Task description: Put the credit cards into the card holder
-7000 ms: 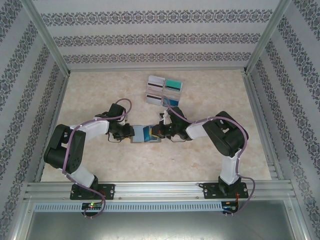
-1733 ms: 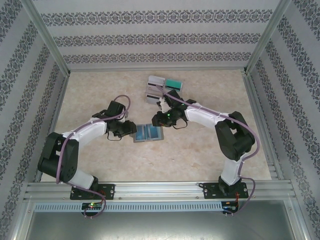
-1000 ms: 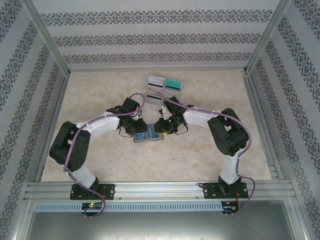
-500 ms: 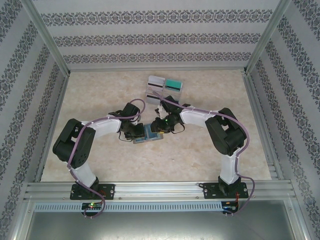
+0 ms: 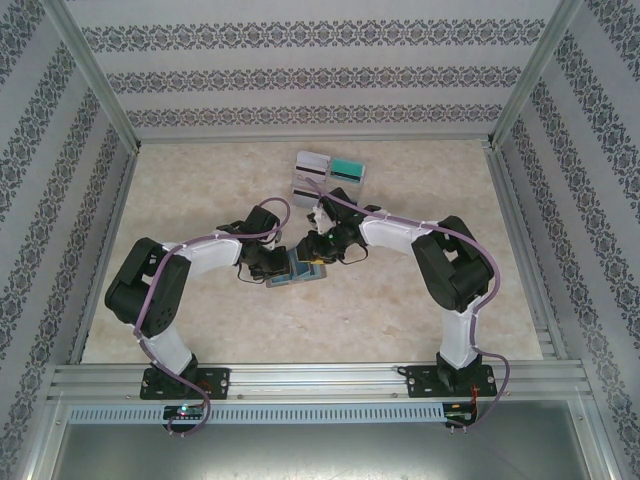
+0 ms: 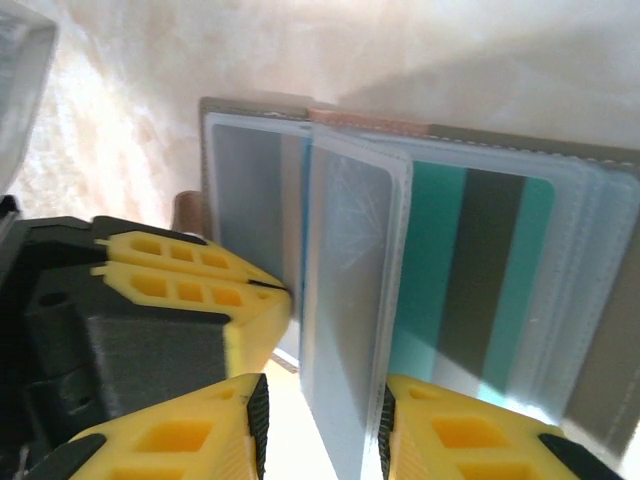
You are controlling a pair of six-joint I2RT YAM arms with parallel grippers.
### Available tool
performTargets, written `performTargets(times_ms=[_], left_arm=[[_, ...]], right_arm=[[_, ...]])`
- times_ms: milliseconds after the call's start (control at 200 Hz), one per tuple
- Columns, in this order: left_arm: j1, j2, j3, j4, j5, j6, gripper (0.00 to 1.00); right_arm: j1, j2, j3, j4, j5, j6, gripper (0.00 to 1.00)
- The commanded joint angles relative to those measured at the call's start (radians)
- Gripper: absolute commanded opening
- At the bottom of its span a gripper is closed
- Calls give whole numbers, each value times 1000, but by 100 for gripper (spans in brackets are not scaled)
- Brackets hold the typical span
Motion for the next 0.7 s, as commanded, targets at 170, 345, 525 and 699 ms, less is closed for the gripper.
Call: performTargets(times_ms=[170, 345, 525, 699], left_arm=[[18, -68, -27, -20, -37, -11, 11], [78, -205, -79, -49, -48, -32, 12], [140, -339, -143, -67, -75, -76, 12], [204, -404, -187, -71, -84, -81, 12]], right_arm=[[17, -36, 30, 85, -92, 59, 37], [27, -12, 63, 107, -114, 79, 37], [63, 35, 127, 109, -127, 83, 37], [89, 95, 159, 117, -138, 86, 37]])
